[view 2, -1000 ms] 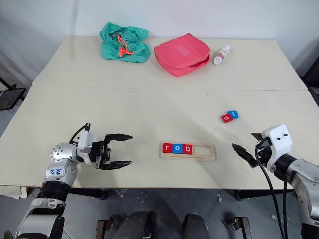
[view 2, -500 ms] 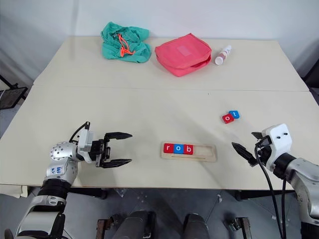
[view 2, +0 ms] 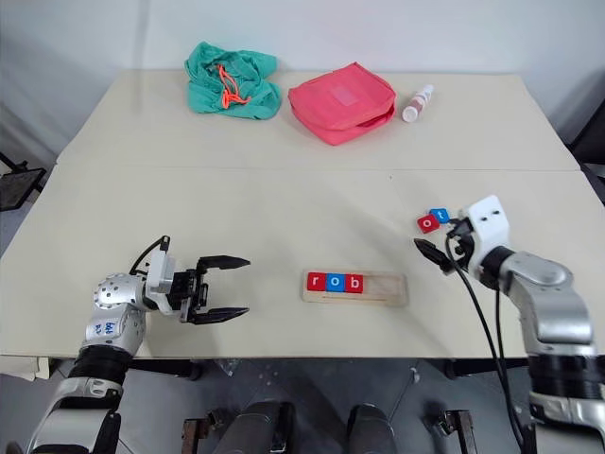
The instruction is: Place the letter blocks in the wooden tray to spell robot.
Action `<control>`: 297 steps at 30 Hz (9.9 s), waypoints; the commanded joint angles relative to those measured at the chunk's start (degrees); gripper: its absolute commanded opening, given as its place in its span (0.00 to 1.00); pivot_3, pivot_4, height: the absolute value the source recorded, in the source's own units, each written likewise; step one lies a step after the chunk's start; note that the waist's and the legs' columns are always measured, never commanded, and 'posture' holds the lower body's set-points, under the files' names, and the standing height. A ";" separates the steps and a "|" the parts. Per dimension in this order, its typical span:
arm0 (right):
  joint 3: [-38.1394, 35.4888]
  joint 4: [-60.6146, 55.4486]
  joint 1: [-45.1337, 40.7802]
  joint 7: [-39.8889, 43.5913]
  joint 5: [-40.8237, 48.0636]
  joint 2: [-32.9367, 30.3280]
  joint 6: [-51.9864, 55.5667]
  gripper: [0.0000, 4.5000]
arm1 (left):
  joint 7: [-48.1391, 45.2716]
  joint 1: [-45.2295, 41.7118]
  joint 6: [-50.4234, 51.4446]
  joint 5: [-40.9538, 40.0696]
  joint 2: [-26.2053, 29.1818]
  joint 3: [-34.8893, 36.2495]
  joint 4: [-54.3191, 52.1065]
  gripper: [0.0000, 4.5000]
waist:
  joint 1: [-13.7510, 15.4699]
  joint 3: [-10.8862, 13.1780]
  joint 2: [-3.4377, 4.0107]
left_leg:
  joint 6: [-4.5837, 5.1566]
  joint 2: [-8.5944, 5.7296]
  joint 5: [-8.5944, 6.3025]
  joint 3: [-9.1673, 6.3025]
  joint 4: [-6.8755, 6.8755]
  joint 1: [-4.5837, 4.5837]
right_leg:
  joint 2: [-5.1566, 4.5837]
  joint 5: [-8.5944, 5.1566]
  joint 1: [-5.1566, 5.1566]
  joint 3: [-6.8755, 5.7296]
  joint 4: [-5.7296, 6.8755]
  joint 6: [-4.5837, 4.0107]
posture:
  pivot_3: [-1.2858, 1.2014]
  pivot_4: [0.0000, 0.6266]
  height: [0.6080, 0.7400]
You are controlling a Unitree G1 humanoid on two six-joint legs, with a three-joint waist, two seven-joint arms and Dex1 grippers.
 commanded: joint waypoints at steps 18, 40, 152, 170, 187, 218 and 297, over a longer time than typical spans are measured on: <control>3.56 17.19 -8.22 -2.85 -6.67 4.47 -12.44 0.99 | 1.65 4.04 1.85 -0.26 0.27 0.61 -7.27 1.00 | -0.56 0.00 0.00 | 0.00 0.02 0.00 0.02 -0.02 0.00 | 0.00 0.00 -0.02 0.00 0.00 0.00 | 0.52 0.24 1.00; 5.08 17.81 -7.90 -2.75 -7.19 5.62 -7.98 0.99 | 2.45 3.81 1.39 0.00 -0.04 0.52 -7.23 1.00 | -0.66 -0.05 -0.09 | 0.00 0.04 0.00 0.03 -0.02 0.14 | 0.01 0.00 0.09 0.03 0.01 0.00 | 0.52 0.24 1.00; 22.19 17.96 -10.60 48.17 -12.12 -17.51 -36.64 0.99 | 7.12 17.25 6.71 -2.25 2.57 3.35 -23.34 1.00 | -0.21 -0.17 -0.29 | 0.04 0.03 0.00 0.08 -0.04 0.14 | -0.02 0.00 0.18 0.11 -0.24 0.00 | 0.52 0.24 1.00; 20.76 23.22 -15.08 46.63 -12.46 -14.85 -35.18 0.32 | 7.81 15.65 6.38 -2.01 2.42 2.76 -22.10 1.00 | -0.31 -0.17 -0.29 | 0.02 0.06 -0.01 -0.11 0.09 0.43 | 0.03 0.00 0.80 -0.08 -0.55 0.00 | 0.52 0.24 1.00; 18.35 -13.82 -7.55 34.40 -3.44 -12.46 5.95 0.32 | 1.63 6.84 3.93 -1.02 1.20 0.56 -12.21 1.00 | -0.12 -0.04 -0.06 | 0.00 0.02 -0.03 -0.24 0.00 0.28 | 0.02 0.00 0.64 -0.18 -0.48 0.00 | 0.52 0.24 1.00; 18.55 -13.10 -6.07 33.42 -2.27 -10.49 1.34 0.99 | 1.75 7.34 2.28 -0.93 0.73 0.62 -11.71 1.00 | -0.13 -0.04 -0.06 | 0.00 0.01 -0.03 -0.26 -0.01 0.27 | 0.02 0.00 0.63 -0.19 -0.47 0.00 | 0.52 0.24 1.00; -12.31 -39.76 23.80 -27.88 10.48 17.62 19.27 0.33 | -3.27 0.42 2.31 -1.26 0.06 -0.70 -4.84 1.00 | -0.14 0.01 0.02 | -0.01 -0.02 -0.02 -0.20 -0.18 0.30 | 0.03 0.00 0.48 0.01 -0.28 0.00 | 0.52 0.24 1.00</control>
